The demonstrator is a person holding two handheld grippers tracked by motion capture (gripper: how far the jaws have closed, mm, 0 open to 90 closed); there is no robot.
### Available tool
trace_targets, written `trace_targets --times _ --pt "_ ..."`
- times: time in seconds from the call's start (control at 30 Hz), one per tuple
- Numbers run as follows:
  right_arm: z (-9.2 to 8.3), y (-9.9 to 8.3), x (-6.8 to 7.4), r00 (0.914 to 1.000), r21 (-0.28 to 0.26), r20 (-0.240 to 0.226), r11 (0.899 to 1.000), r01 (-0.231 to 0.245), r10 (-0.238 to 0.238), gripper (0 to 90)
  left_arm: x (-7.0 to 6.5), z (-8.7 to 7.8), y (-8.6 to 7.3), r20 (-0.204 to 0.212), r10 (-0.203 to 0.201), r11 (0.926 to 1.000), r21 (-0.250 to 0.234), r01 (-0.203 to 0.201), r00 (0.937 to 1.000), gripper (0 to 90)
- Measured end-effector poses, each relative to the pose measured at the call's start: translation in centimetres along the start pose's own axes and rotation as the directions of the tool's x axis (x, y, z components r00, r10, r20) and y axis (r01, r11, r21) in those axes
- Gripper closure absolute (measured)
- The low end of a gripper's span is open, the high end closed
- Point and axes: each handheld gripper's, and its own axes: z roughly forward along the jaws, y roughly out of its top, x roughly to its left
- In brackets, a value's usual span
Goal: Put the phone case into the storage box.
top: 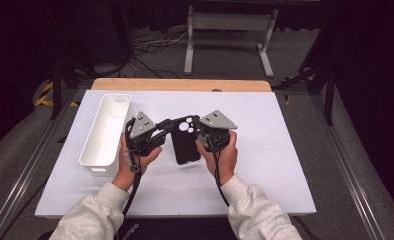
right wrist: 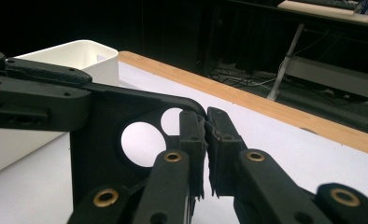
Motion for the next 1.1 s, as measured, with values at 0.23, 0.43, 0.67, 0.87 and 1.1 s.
trace_targets --times 0.23,0.43,0.67,0.87,1.1 --pt "-0.5 -0.2 0.6 0.9997 -0.023 0.011 1.000 0.022 -0.021 85.6 0.2 0.0 0.0 -0.017 0.002 1.0000 0.010 -0.001 0.9999 79.9" --pt "-0.7 -0.2 1.0 0.9996 -0.035 0.000 0.999 0.029 -0.029 85.1 0.4 -0.2 -0.1 -0.033 -0.003 0.9999 0.012 0.003 0.9995 80.3" --pt "-1.0 -0.3 1.5 0.9992 -0.052 -0.024 0.998 0.030 -0.031 84.4 0.6 -0.4 -0.1 -0.053 0.013 0.9998 0.015 -0.012 0.9985 81.1" --pt "-1.2 -0.3 1.5 0.9987 -0.056 -0.034 0.998 0.035 -0.037 84.2 0.7 -0.6 0.0 -0.056 0.031 0.9994 0.016 -0.030 0.9980 81.3" --pt "-1.2 -0.3 1.6 0.9979 -0.059 -0.056 0.998 0.030 -0.033 83.6 0.6 -0.7 0.1 -0.075 0.054 0.9985 0.011 -0.053 0.9957 81.5"
